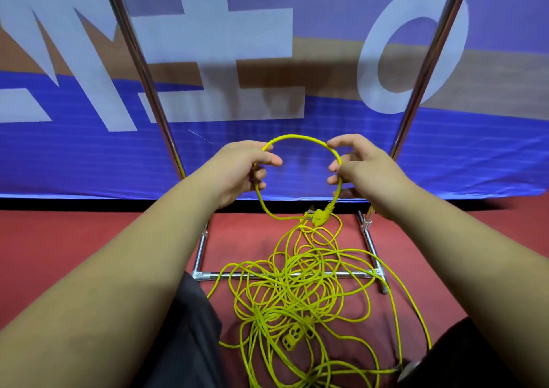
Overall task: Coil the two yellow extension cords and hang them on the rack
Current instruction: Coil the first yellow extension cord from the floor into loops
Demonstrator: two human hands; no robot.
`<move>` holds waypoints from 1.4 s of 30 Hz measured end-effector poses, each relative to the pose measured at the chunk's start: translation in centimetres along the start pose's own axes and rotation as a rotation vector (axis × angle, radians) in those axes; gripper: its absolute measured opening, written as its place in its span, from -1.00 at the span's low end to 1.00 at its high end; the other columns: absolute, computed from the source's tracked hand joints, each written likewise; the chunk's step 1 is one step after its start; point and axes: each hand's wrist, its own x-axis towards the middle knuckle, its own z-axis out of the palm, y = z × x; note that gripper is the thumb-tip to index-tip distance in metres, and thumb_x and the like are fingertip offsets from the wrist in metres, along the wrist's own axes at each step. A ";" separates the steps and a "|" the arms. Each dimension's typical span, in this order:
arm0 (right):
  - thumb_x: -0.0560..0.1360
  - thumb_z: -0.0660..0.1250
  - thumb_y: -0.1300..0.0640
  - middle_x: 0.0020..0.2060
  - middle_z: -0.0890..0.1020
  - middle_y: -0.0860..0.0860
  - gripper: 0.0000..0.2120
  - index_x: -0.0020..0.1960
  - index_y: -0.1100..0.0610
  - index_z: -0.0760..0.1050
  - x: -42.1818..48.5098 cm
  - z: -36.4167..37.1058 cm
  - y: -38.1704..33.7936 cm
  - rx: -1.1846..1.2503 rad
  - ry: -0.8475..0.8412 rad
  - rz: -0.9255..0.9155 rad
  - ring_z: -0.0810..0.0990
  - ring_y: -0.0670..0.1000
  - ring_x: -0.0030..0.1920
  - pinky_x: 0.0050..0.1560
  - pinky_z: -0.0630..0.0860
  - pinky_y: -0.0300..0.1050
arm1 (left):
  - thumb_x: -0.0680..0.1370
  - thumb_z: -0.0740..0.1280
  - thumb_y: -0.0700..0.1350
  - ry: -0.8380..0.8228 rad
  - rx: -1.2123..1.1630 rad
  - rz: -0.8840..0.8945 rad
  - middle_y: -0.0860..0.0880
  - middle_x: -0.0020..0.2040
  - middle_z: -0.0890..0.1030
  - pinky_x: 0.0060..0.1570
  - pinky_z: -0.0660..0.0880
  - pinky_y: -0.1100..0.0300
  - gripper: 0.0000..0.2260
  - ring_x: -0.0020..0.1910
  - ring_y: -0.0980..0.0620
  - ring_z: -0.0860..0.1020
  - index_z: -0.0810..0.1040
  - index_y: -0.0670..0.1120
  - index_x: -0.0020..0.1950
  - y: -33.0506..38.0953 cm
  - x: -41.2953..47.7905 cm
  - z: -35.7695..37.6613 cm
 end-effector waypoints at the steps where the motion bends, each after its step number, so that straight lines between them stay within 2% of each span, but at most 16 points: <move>1: 0.62 0.20 0.35 -0.08 0.63 0.06 -0.62 0.20 -0.07 0.60 0.0 0.1 -0.1 -0.004 0.025 0.008 0.76 0.06 -0.13 -0.12 0.73 0.12 | 0.50 0.42 -0.25 -0.031 0.039 0.029 -0.11 0.00 0.66 -0.14 0.54 0.03 -0.67 -0.35 0.04 0.43 0.62 -0.16 0.26 0.0 -0.2 0.0; 4: 0.61 0.16 0.40 0.03 0.61 0.14 -0.62 0.09 0.06 0.67 0.1 0.5 -0.3 0.013 0.068 0.038 0.74 0.07 -0.16 -0.03 0.73 0.28 | 0.64 0.28 -0.25 -0.117 -0.041 0.065 -0.09 -0.02 0.71 0.10 0.62 -0.04 -0.75 -0.23 0.02 0.57 0.62 -0.15 0.29 0.1 -1.0 0.1; 8: 0.61 0.05 0.53 0.14 0.58 0.24 -0.53 0.31 0.28 0.61 0.0 1.6 -1.2 0.121 -0.050 0.134 0.71 0.16 -0.05 -0.07 0.75 0.03 | 0.70 0.27 -0.13 -0.128 -0.082 0.067 -0.03 -0.07 0.68 0.22 0.60 -0.18 -0.76 -0.06 -0.05 0.66 0.63 -0.01 0.33 0.0 -1.2 -0.4; 13: 0.61 0.17 0.46 0.04 0.52 0.05 -0.44 0.57 0.15 0.40 -0.7 2.9 -0.6 -0.337 -0.233 0.051 0.72 -0.07 -0.25 -0.18 0.67 -0.13 | 0.71 0.28 -0.10 -0.025 0.012 0.087 -0.03 -0.17 0.43 0.08 0.66 -0.18 -0.78 -0.24 0.04 0.49 0.68 0.05 0.25 -0.1 -1.6 -1.3; 16: 0.59 0.33 0.40 0.19 0.43 0.06 -0.36 0.63 0.14 0.33 -0.5 3.0 -0.1 -0.655 -0.301 -0.095 0.70 0.06 -0.01 0.12 0.63 0.07 | 0.70 0.29 -0.11 0.026 -0.081 0.069 -0.05 -0.19 0.40 0.00 0.68 -0.15 -0.80 -0.29 0.05 0.45 0.69 -0.02 0.23 -0.1 -1.6 -1.6; 18: 0.59 0.34 0.35 0.18 0.35 0.05 -0.37 0.63 0.16 0.29 -0.3 3.2 0.2 -0.872 -0.363 -0.142 0.62 0.16 0.05 0.18 0.57 0.17 | 0.71 0.29 -0.12 0.045 -0.114 0.065 -0.05 -0.19 0.40 -0.06 0.68 -0.10 -0.80 -0.30 0.06 0.44 0.69 -0.06 0.21 -0.1 -1.6 -1.9; 20: 0.59 0.35 0.29 0.11 0.31 0.07 -0.56 0.44 0.19 0.38 -0.6 3.5 0.4 -1.082 -0.395 -0.143 0.59 0.23 -0.07 0.01 0.58 0.20 | 0.71 0.26 -0.11 0.118 0.150 0.162 -0.05 -0.19 0.41 -0.18 0.69 0.00 -0.81 -0.35 0.06 0.47 0.67 -0.03 0.18 -0.3 -1.9 -2.3; 23: 0.57 0.49 0.06 0.11 0.36 0.10 -0.72 0.14 0.15 0.47 -1.8 4.2 -0.1 -1.339 -0.423 -0.143 0.58 0.18 -0.18 -0.15 0.56 0.09 | 0.70 0.26 -0.01 0.262 0.820 0.353 -0.04 -0.22 0.55 -0.32 0.63 0.07 -0.87 -0.33 -0.05 0.65 0.60 0.05 0.08 -0.6 -2.0 -3.0; 26: 0.63 0.42 0.00 0.15 0.40 0.11 -0.78 0.12 0.15 0.55 -2.3 4.4 -0.5 -1.401 -0.459 -0.144 0.54 0.09 -0.23 -0.12 0.56 0.04 | 0.68 0.28 0.09 0.308 0.932 0.324 -0.10 -0.22 0.63 -0.23 0.64 -0.07 -0.78 -0.21 -0.13 0.68 0.53 -0.01 -0.06 -0.9 -1.6 -3.3; 28: 0.61 0.38 0.14 0.16 0.41 0.13 -0.85 0.14 0.16 0.57 -2.3 4.2 -0.5 -1.409 -0.483 -0.152 0.48 0.05 -0.27 -0.16 0.54 0.03 | 0.68 0.28 0.10 0.319 0.857 0.277 -0.13 -0.23 0.65 -0.32 0.60 0.05 -0.77 -0.31 -0.06 0.70 0.53 -0.02 -0.06 -0.9 -1.5 -3.2; 30: 0.57 0.34 0.23 0.17 0.47 0.15 -0.73 0.26 0.16 0.59 -2.2 4.1 -0.4 -1.337 -0.516 -0.141 0.56 0.13 -0.17 -0.07 0.60 0.05 | 0.67 0.30 0.08 0.322 0.789 0.267 -0.13 -0.25 0.65 -0.34 0.55 0.13 -0.82 -0.38 -0.02 0.69 0.52 -0.01 0.01 -1.1 -1.4 -3.1; 32: 0.56 0.43 0.20 0.11 0.61 0.09 -0.61 0.39 0.13 0.58 -2.1 3.8 -0.3 -1.126 -0.526 -0.107 0.60 0.10 -0.03 0.02 0.57 -0.05 | 0.65 0.33 0.04 0.287 0.820 0.302 -0.11 -0.19 0.63 -0.26 0.58 0.06 -0.87 -0.28 -0.07 0.69 0.47 0.04 0.12 -1.4 -1.0 -3.2; 35: 0.52 0.55 0.17 -0.11 0.62 -0.05 -0.57 0.37 0.09 0.61 -1.7 3.6 0.2 -0.643 -0.403 0.014 0.63 0.00 -0.11 0.04 0.57 -0.05 | 0.63 0.36 0.05 0.160 0.998 0.239 -0.08 0.11 0.54 0.01 0.58 -0.08 -0.69 -0.04 -0.14 0.61 0.38 0.06 0.32 -2.1 -0.5 -2.8; 37: 0.54 0.52 0.28 -0.06 0.62 0.02 -0.62 0.34 0.18 0.60 -1.3 3.7 0.3 -0.172 -0.272 0.176 0.69 0.03 -0.14 0.07 0.67 -0.01 | 0.63 0.32 0.18 0.071 1.028 0.184 -0.03 0.27 0.47 0.17 0.55 -0.05 -0.64 0.08 -0.08 0.59 0.43 0.07 0.36 -2.2 -0.9 -1.8; 39: 0.58 0.42 0.41 0.01 0.64 0.17 -0.70 0.30 0.32 0.56 -1.2 4.1 -0.1 0.302 -0.177 0.303 0.74 0.06 -0.07 -0.06 0.71 -0.16 | 0.63 0.25 0.28 -0.129 0.742 0.072 0.01 0.29 0.59 0.26 0.55 -0.06 -0.61 0.11 -0.02 0.65 0.53 0.06 0.31 -2.0 -1.7 -0.6; 42: 0.62 0.35 0.43 0.13 0.65 0.23 -0.84 0.19 0.41 0.56 -0.8 4.1 -0.5 0.598 -0.012 0.365 0.73 0.05 0.01 -0.17 0.69 -0.24 | 0.67 0.28 0.14 -0.427 0.427 -0.106 -0.06 0.19 0.70 0.20 0.59 -0.07 -0.62 0.11 -0.07 0.70 0.51 -0.13 0.30 -1.9 -3.0 0.7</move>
